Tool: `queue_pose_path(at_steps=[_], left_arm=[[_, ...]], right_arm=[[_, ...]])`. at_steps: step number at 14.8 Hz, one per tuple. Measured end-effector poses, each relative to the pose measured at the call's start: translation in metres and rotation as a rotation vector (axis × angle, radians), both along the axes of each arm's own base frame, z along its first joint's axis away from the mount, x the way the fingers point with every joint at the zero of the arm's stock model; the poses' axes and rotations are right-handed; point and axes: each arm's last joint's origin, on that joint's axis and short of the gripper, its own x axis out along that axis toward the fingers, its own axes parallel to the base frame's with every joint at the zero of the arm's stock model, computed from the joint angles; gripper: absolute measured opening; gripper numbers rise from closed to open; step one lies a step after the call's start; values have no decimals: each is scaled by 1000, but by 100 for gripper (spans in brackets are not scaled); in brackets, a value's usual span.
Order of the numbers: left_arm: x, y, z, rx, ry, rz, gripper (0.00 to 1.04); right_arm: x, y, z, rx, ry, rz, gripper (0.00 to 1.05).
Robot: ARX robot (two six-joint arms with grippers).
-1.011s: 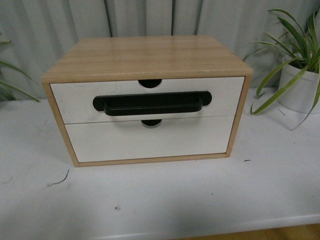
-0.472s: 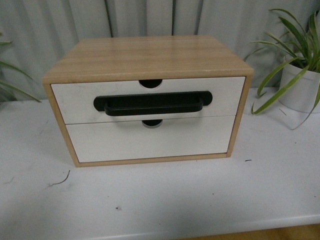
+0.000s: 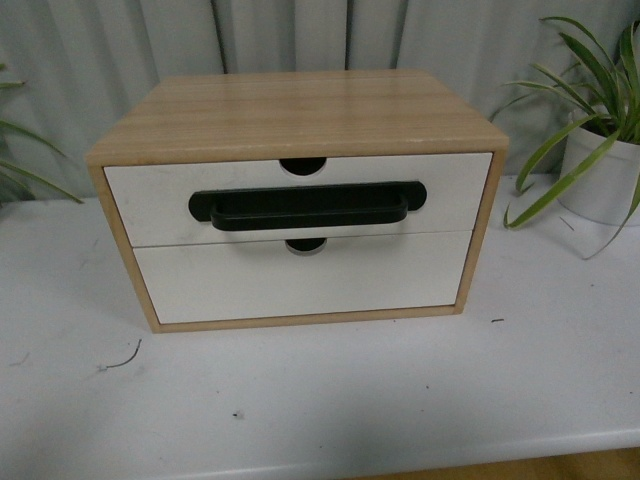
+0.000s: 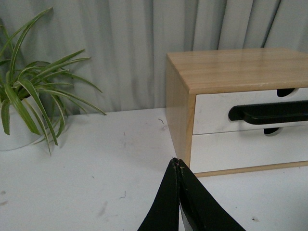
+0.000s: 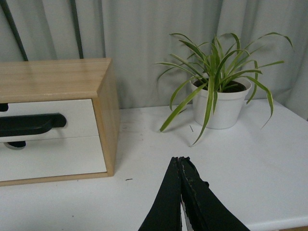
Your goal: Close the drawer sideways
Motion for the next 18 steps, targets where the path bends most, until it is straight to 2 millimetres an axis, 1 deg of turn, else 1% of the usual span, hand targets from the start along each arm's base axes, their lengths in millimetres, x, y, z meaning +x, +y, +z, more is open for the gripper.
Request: queue_pose_path(at_steps=[2,3,4,5,8,9,11,13,14,15,16,17,18], left_arm=[[0,0,0,0,-3,0,2],[0,0,0,0,-3,1,2],[0,0,0,0,-3,0,2],[0,0,0,0,-4,0,2],[0,0,0,0,-3,0,2],[0,0,0,-2,-4,0,9],[0,0,0,-2,-4,0,31],[0,0,0,-2,-3,0,58],[0,0,0,-2,-3,0,69],[0,0,0,-2,-4,0,85],[0,0,0,-2,-3,0,98],[0,0,0,-1,-4,0,99],[0,0,0,-2,-4,0,98]], right_arm=[[-4,0,-3,0,27,0,2],[-10,0,-6,0,41,0,2],[-12,0,0,0,-16,1,2],[-12,0,-4,0,17,1,2],[-12,0,-3,0,7,1,3],[-12,0,-3,0,8,1,13],[-12,0,-3,0,8,1,35],[-12,0,-3,0,8,1,62],[-12,0,-3,0,7,1,73],[-12,0,-3,0,8,1,89],[-12,0,-3,1,8,1,100],[-12,0,-3,1,8,1,97],[-12,0,-3,1,8,1,98]])
